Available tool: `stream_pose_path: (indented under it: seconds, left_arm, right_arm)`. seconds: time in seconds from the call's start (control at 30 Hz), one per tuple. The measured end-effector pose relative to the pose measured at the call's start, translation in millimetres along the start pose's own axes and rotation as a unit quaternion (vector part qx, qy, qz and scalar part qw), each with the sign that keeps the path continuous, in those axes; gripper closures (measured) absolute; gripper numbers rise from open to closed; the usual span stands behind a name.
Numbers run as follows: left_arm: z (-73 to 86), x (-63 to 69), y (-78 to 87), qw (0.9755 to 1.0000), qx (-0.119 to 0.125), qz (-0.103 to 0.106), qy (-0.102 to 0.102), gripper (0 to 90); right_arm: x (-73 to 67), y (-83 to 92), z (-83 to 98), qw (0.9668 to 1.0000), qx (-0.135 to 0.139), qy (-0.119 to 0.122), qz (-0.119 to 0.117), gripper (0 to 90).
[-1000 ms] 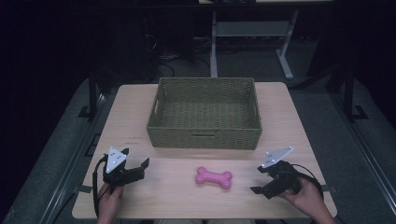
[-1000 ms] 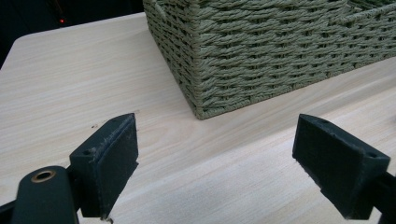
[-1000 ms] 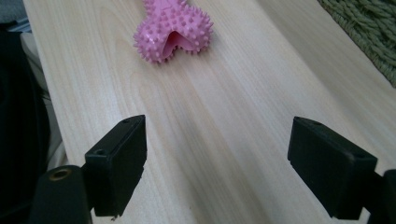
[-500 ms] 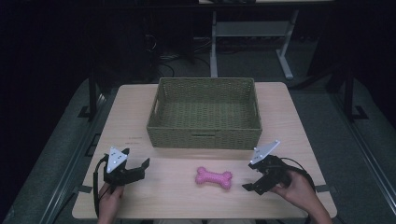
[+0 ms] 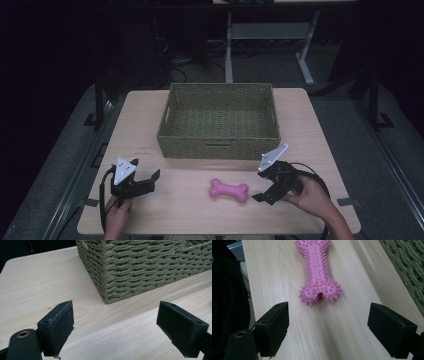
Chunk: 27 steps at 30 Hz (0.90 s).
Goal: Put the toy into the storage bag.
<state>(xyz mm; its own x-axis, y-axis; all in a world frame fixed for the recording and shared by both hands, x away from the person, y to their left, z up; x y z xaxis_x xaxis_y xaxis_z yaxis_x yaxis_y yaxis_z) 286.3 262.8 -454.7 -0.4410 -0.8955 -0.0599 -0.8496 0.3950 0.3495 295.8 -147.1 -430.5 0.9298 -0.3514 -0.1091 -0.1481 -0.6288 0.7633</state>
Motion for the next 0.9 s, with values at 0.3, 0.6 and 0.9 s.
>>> stream_pose_path:
  seconds: [0.3,0.6,0.9]
  left_arm:
    - [0.0,-0.4,0.2,1.0000,0.000,0.000,0.001,13.8]
    - [-0.3,-0.5,0.3,1.0000,0.001,0.000,0.000,13.8]
    - [-0.7,-1.0,0.6,1.0000,0.001,-0.001,-0.001,13.8]
  right_arm:
    - [-1.8,-7.5,-10.9,0.9998,-0.013,0.011,-0.008,16.3]
    - [-2.7,-13.4,-22.5,0.9993,-0.022,0.027,-0.016,16.3]
    - [-4.1,-21.0,-30.6,0.9986,-0.033,0.036,-0.023,16.4]
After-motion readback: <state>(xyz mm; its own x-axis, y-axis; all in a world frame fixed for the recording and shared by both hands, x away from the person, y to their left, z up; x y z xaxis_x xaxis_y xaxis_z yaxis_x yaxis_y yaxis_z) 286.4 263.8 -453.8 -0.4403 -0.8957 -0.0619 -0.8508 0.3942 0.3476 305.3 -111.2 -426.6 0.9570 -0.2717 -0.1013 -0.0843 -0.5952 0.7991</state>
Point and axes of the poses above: each handheld gripper's, and its own axes: y roughly backward along the jaws, z roughly out of its underside, x roughly to its right, the point moved 3 cm from there along -y, roughly forward along the jaws, and after that the axes turned 7 degrees about x, right-handed, at the moved point
